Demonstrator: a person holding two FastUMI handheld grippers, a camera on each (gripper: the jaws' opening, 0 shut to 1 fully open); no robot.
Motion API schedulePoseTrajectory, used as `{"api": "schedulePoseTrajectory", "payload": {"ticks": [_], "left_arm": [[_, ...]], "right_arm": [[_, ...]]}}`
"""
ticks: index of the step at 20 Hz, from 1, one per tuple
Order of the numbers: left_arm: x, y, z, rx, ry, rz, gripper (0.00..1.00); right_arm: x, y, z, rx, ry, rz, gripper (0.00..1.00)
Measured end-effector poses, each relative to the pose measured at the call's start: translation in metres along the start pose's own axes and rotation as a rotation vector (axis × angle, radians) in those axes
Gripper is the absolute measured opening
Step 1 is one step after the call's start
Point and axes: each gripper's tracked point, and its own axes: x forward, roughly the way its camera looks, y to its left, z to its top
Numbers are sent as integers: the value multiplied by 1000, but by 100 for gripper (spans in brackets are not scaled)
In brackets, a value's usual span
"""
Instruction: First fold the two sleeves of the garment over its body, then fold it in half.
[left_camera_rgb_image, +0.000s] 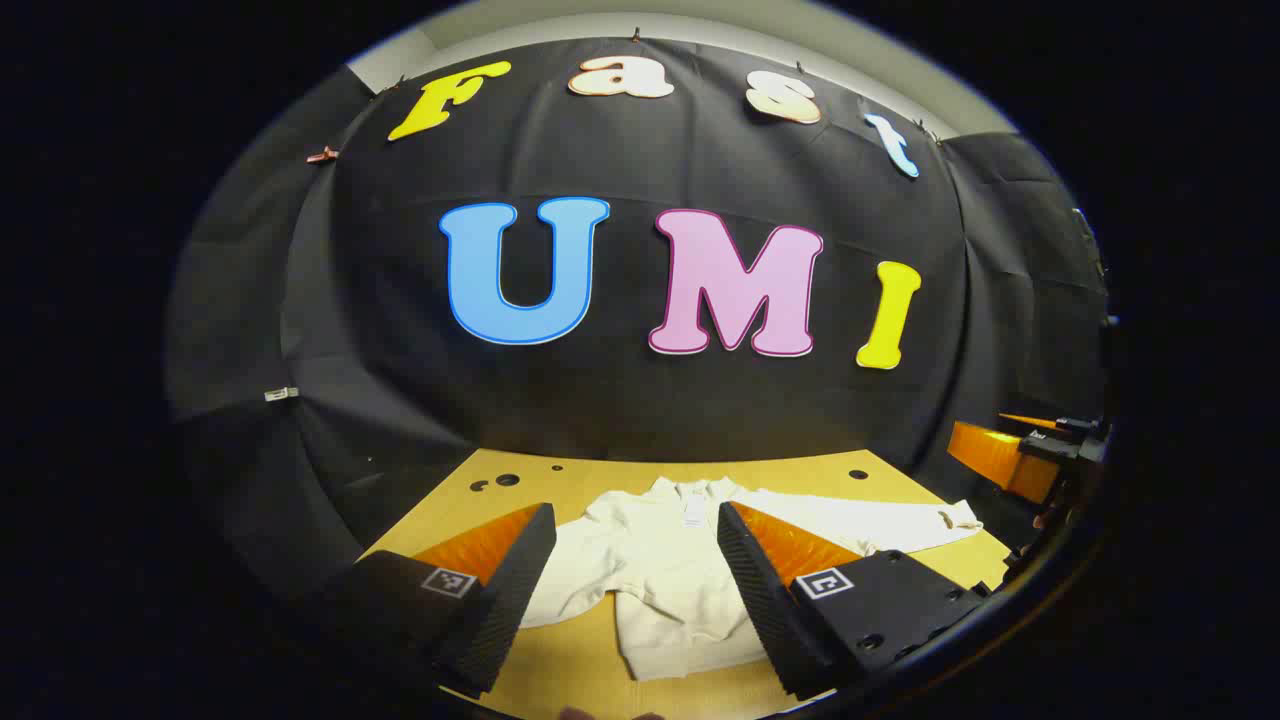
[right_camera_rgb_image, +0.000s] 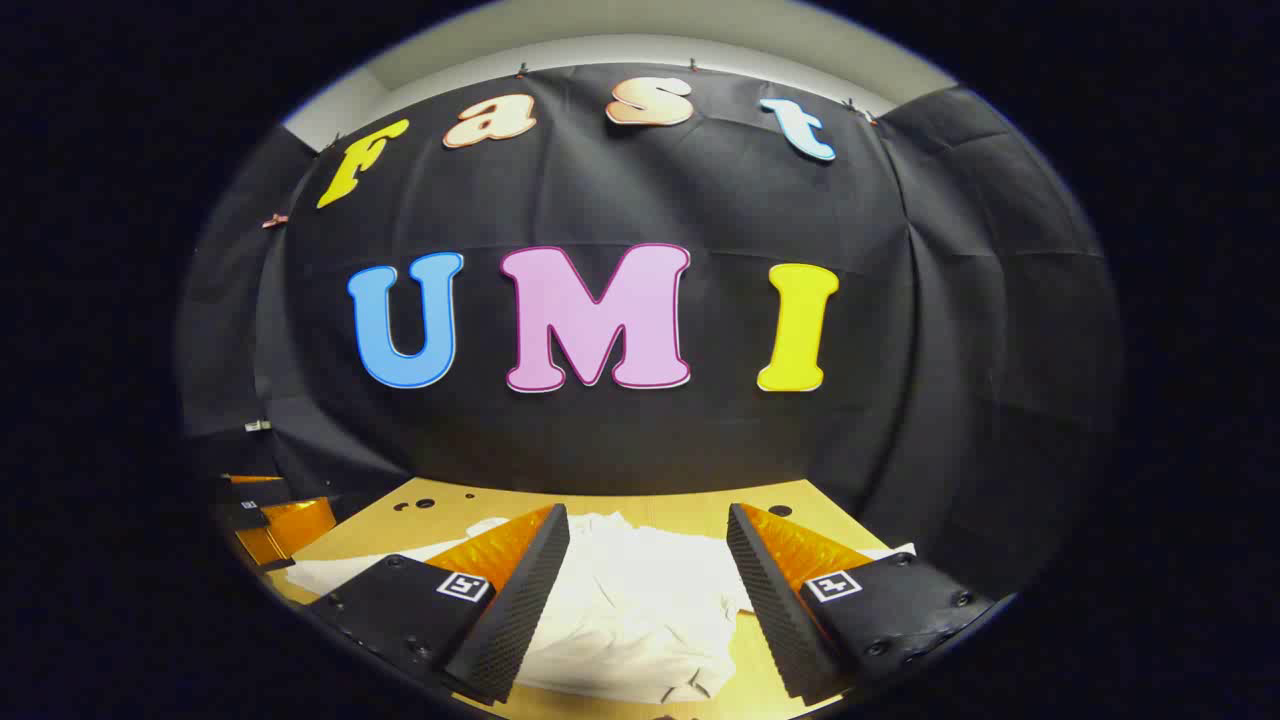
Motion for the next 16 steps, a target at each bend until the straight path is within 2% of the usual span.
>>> {"api": "schedulePoseTrajectory", "payload": {"ticks": [2,5,16], "left_arm": [[5,5,-6,2,8,20,100],[10,-3,-12,-38,26,6,99],[35,-11,-21,-12,62,1,100]], "right_arm": [[0,3,-4,9,14,4,97],[9,-3,-8,11,28,-3,97],[43,-11,-25,59,88,7,98]]}}
